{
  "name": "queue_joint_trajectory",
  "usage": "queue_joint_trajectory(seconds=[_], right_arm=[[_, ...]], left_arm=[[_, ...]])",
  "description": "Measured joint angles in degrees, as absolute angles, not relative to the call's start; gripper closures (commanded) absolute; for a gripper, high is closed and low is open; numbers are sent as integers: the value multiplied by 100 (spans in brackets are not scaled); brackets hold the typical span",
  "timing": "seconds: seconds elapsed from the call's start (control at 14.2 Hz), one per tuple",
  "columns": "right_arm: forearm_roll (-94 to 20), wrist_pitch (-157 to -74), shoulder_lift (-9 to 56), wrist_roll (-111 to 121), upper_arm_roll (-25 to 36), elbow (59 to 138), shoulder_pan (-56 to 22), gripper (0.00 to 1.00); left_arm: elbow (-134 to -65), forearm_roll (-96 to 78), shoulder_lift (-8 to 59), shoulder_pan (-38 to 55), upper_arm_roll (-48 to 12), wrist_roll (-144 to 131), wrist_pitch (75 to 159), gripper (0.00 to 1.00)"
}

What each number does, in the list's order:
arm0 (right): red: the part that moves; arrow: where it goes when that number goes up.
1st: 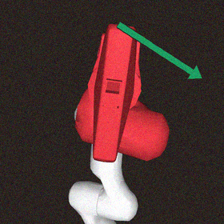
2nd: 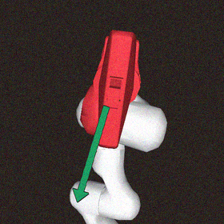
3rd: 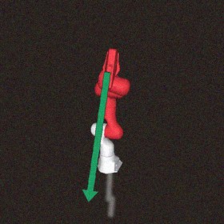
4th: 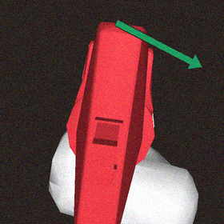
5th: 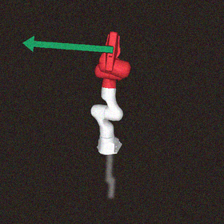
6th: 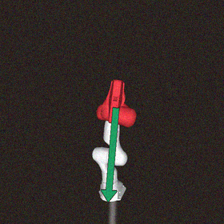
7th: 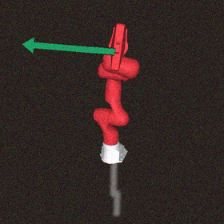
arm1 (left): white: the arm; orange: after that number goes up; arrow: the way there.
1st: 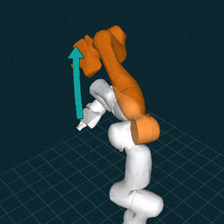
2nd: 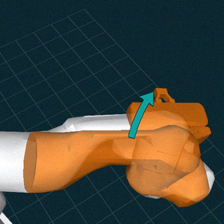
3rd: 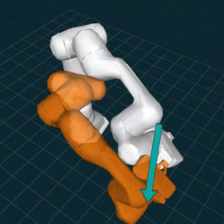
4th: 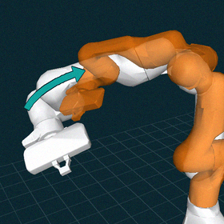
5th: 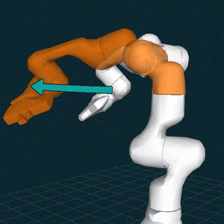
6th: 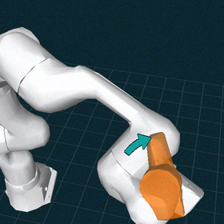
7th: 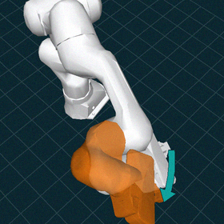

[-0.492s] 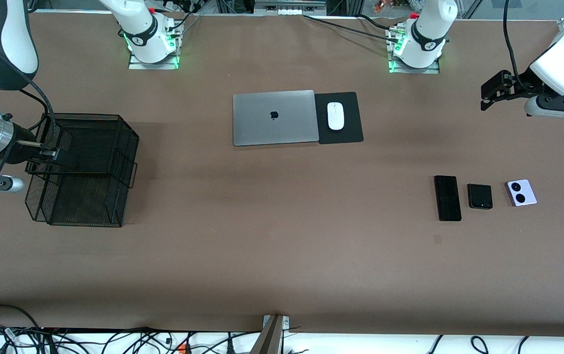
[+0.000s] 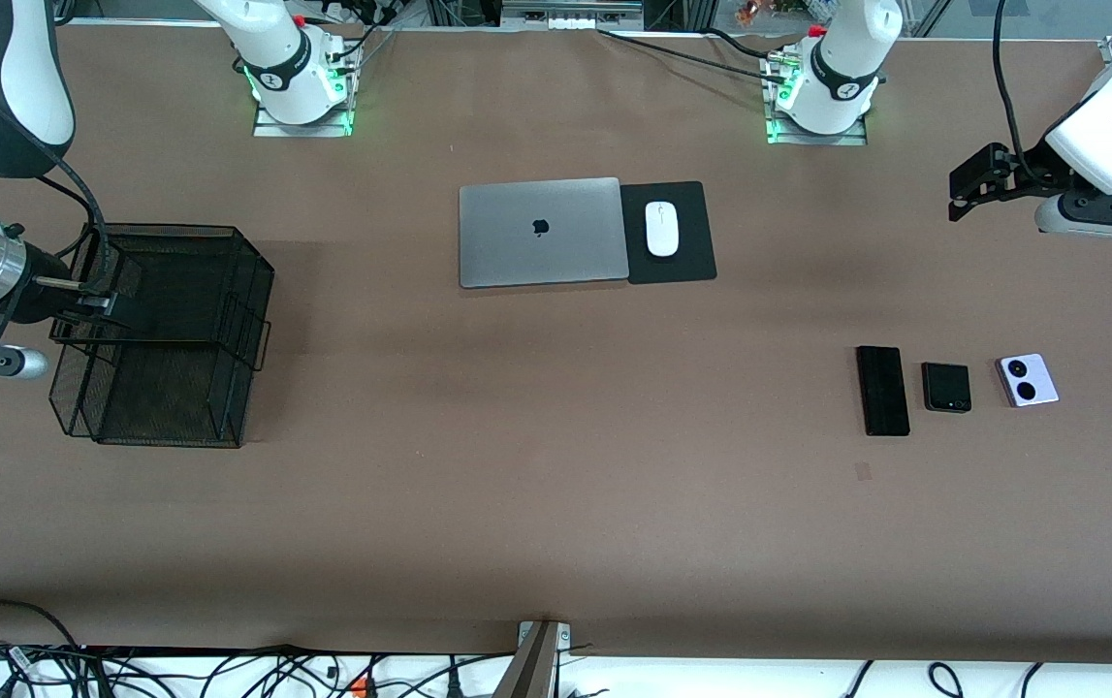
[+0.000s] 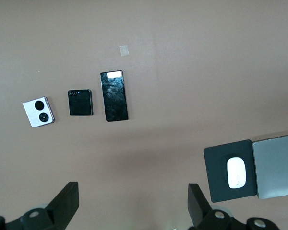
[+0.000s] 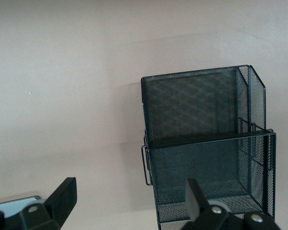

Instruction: Place phones with both arms

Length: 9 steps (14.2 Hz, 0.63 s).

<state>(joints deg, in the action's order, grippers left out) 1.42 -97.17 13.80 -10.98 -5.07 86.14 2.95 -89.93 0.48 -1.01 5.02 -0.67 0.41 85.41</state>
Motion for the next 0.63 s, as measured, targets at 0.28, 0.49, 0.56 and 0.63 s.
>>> queue_joint_trajectory(seconds=[0.28,0.49,0.56,0.63], right_arm=[[140,-9717,1380,-1097,-505,8614,291,0],[140,-9717,1380,-1094,-508,8614,289,0],[140,-9717,1380,-1093,-509,8614,289,0],[140,-9717,1380,-1092,-509,8614,289,0]], left_arm=[[-8994,48,-100,502,-66,41,8541,0],[-8994,48,-69,502,-63,41,8542,0],[-8994,48,-42,498,-58,41,8546,0],[-8994,48,-16,486,-54,41,8550,0]])
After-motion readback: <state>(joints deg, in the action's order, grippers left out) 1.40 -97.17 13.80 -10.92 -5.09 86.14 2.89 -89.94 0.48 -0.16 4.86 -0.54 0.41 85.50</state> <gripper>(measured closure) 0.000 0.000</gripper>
